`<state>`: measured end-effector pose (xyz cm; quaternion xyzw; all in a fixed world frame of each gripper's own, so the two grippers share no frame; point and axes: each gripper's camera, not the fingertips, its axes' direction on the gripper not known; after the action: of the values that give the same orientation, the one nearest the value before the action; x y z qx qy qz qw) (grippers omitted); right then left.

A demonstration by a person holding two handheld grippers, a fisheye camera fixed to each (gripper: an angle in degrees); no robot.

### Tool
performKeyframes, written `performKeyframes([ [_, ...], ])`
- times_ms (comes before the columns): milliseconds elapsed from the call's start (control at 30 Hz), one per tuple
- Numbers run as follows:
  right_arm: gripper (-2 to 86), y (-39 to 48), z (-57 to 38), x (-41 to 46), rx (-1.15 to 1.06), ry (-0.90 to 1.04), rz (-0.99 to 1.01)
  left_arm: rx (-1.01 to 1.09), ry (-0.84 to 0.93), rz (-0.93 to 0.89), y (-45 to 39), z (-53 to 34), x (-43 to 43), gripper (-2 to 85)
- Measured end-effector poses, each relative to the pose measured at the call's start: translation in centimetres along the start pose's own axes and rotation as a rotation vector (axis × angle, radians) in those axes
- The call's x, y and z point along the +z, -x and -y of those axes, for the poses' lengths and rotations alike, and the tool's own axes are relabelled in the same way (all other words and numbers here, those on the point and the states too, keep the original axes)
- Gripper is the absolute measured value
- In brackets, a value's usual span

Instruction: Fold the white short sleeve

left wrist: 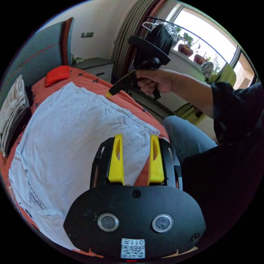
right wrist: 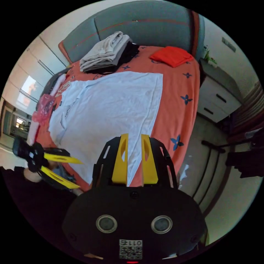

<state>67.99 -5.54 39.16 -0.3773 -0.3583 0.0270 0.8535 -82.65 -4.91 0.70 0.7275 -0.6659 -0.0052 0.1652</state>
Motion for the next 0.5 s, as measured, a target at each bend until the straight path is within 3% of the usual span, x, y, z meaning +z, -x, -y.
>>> performKeyframes([
  [167,6.7,-4.1,1.5,-3.0,0.014,-0.010,0.068,0.111,0.217,0.103,-7.1,4.8,9.1,16.7],
  [333,6.7,-7.3,1.6,-5.6,0.054,-0.037,0.126,0.024,0.367,0.224,-9.5,6.1,17.1,18.2],
  [500,6.3,-9.4,1.7,-7.8,0.095,-0.076,0.166,0.031,0.328,0.283,-10.8,5.5,20.0,11.7],
])
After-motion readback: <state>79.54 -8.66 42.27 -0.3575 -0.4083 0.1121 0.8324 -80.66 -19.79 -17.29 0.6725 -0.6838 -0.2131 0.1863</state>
